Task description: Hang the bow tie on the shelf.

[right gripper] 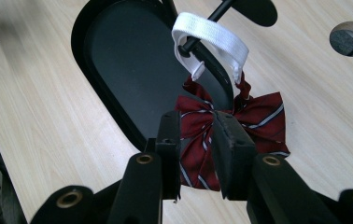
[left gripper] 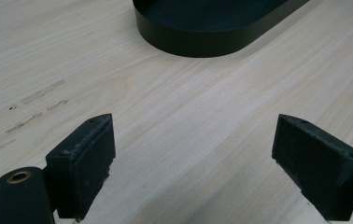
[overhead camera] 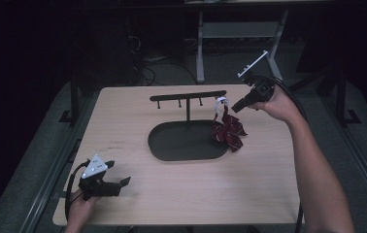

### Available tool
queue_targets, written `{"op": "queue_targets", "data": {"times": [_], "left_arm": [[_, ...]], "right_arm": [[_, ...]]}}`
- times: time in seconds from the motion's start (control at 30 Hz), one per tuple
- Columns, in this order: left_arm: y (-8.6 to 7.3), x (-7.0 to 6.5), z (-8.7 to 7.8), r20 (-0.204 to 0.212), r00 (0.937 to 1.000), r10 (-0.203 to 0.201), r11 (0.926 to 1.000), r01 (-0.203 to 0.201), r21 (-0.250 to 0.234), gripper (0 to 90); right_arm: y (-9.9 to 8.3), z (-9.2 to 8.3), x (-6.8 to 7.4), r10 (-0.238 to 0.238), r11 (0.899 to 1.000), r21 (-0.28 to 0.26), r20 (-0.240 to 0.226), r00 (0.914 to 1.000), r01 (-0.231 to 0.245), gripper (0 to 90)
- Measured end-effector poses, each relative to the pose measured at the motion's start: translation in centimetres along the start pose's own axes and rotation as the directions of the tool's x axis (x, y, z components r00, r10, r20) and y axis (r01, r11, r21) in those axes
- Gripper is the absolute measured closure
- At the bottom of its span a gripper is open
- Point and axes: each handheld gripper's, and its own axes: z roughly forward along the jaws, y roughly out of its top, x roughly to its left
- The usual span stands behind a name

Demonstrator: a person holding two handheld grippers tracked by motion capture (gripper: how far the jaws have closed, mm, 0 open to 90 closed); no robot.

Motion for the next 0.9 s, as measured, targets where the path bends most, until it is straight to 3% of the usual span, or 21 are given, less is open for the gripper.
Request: {"op": "queue_targets", "data": {"times": [0.9], "left_arm": [[0.0, 0.0, 0.0, -0.002, 1.0000, 0.004, 1.0000, -0.004, 0.002, 13.1]], "right_arm": [[-3.1, 0.3, 0.5, 0.003, 1.000, -0.019, -0.013, 0.9999, -0.003, 65.0]]}}
